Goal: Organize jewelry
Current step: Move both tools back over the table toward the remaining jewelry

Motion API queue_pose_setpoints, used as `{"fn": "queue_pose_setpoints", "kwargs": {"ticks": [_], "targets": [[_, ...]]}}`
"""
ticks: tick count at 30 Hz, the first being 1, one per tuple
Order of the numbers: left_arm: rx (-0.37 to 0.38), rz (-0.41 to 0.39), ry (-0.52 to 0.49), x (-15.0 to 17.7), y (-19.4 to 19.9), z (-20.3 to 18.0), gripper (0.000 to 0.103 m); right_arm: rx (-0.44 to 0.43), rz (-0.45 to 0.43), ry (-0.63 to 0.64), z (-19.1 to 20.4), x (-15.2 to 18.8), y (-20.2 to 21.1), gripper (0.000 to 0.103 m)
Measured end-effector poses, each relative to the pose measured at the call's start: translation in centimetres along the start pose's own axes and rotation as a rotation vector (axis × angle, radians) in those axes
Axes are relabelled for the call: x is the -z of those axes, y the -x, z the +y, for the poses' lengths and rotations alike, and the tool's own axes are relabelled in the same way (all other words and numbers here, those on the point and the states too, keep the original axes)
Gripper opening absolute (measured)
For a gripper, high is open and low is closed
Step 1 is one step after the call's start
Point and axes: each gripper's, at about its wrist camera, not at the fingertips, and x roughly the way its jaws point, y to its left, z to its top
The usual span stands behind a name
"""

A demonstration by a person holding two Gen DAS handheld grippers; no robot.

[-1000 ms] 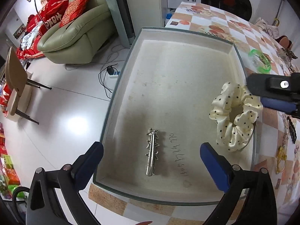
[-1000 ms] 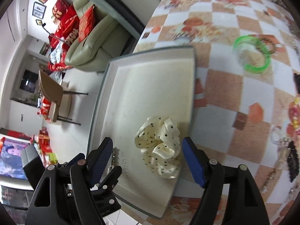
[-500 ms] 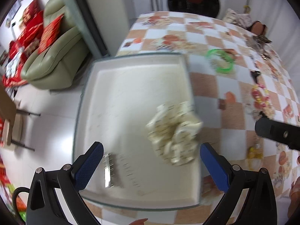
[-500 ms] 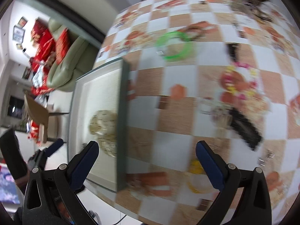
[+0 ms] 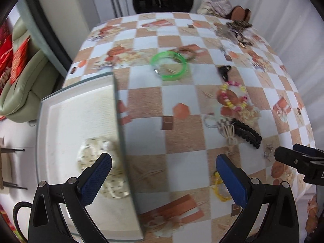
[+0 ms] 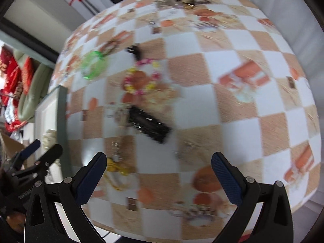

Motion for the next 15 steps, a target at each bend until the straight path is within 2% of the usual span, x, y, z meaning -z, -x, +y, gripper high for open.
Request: {"fn": "queue_pose_setpoints", "kwargs": {"ticks": [7,15], "targets": [[0.026,0.047,-0.056,-0.3,-2.3,-2.8,0.103,0.063,0.027,-0.054,-3.6,1.3,-0.7,0.103],[0.070,0.063,-0.094,-1.1,-4.2,-5.0,0.103,0.084,0.036,-0.039,-4.3,1.7,-1.6,0.103]]}}
